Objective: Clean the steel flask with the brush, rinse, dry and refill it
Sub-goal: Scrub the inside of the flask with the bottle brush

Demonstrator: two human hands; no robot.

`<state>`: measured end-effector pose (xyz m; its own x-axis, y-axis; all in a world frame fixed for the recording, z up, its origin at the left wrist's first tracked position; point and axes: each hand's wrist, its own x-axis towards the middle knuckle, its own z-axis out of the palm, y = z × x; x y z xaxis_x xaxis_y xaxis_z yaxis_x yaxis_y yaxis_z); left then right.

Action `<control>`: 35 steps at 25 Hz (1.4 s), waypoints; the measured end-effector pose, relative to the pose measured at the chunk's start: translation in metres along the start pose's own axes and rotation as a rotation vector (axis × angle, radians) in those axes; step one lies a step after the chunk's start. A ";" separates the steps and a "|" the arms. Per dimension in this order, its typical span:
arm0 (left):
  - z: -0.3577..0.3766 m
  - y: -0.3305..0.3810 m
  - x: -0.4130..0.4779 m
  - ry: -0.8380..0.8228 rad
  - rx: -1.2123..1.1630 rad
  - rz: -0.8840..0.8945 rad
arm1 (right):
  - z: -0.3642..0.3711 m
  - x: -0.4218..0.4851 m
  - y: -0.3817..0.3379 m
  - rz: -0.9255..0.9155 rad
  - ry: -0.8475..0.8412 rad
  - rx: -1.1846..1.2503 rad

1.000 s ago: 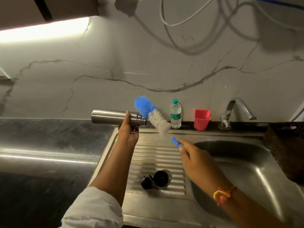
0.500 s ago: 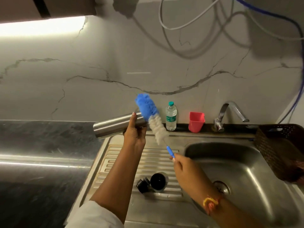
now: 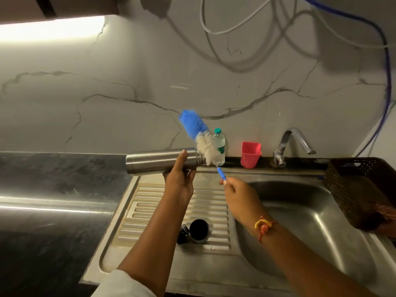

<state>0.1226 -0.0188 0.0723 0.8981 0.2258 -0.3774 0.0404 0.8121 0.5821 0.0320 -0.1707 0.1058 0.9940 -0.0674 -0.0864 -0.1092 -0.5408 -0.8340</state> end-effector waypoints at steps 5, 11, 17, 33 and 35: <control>-0.001 0.009 0.004 -0.058 -0.049 0.026 | -0.024 -0.017 0.026 0.050 0.034 0.147; 0.010 -0.015 -0.004 -0.072 -0.110 -0.027 | -0.035 -0.040 0.031 0.376 -0.283 0.685; 0.027 -0.043 -0.014 -0.085 -0.059 -0.077 | -0.055 -0.032 0.031 0.613 -0.559 1.398; 0.019 -0.044 -0.029 -0.151 0.014 -0.039 | -0.106 -0.018 0.055 0.405 -0.388 1.118; 0.016 -0.042 -0.032 -0.157 0.106 -0.007 | -0.097 -0.027 0.056 0.343 -0.391 0.811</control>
<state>0.0993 -0.0688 0.0713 0.9547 0.1264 -0.2695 0.0858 0.7500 0.6559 -0.0020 -0.2809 0.1141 0.8581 0.2499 -0.4486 -0.5003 0.2103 -0.8399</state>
